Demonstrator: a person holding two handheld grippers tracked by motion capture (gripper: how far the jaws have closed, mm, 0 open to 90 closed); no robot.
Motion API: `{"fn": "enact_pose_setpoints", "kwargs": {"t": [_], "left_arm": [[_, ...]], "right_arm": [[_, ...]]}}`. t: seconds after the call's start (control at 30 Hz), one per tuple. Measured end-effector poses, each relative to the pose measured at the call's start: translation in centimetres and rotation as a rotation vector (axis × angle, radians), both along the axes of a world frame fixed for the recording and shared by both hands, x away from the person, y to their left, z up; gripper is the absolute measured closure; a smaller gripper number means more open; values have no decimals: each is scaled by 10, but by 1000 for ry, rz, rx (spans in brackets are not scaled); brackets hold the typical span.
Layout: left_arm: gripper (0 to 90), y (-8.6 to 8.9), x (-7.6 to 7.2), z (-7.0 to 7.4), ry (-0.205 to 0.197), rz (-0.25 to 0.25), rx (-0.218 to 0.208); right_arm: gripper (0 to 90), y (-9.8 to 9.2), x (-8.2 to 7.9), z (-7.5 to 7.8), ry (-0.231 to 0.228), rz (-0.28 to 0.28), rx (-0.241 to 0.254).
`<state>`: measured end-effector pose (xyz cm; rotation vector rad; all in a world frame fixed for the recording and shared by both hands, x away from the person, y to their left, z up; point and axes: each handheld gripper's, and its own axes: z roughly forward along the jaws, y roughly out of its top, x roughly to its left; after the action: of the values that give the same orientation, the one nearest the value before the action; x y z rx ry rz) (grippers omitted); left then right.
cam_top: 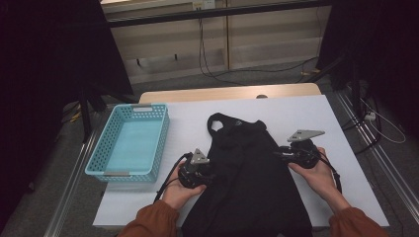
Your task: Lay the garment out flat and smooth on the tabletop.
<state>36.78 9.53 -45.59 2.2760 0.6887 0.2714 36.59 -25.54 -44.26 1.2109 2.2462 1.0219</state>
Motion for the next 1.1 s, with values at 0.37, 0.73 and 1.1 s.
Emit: {"fn": "enact_pose_setpoints", "kwargs": {"t": [0.37, 0.73, 1.1], "left_arm": [[900, 3, 13, 2, 9, 34, -3], [900, 14, 39, 11, -8, 142, -54], [899, 17, 54, 7, -12, 189, -80]], "right_arm": [[860, -3, 20, -18, 57, -56, 12], [900, -15, 0, -13, 56, -61, -12], [900, -40, -27, -13, 61, -94, -64]]}}
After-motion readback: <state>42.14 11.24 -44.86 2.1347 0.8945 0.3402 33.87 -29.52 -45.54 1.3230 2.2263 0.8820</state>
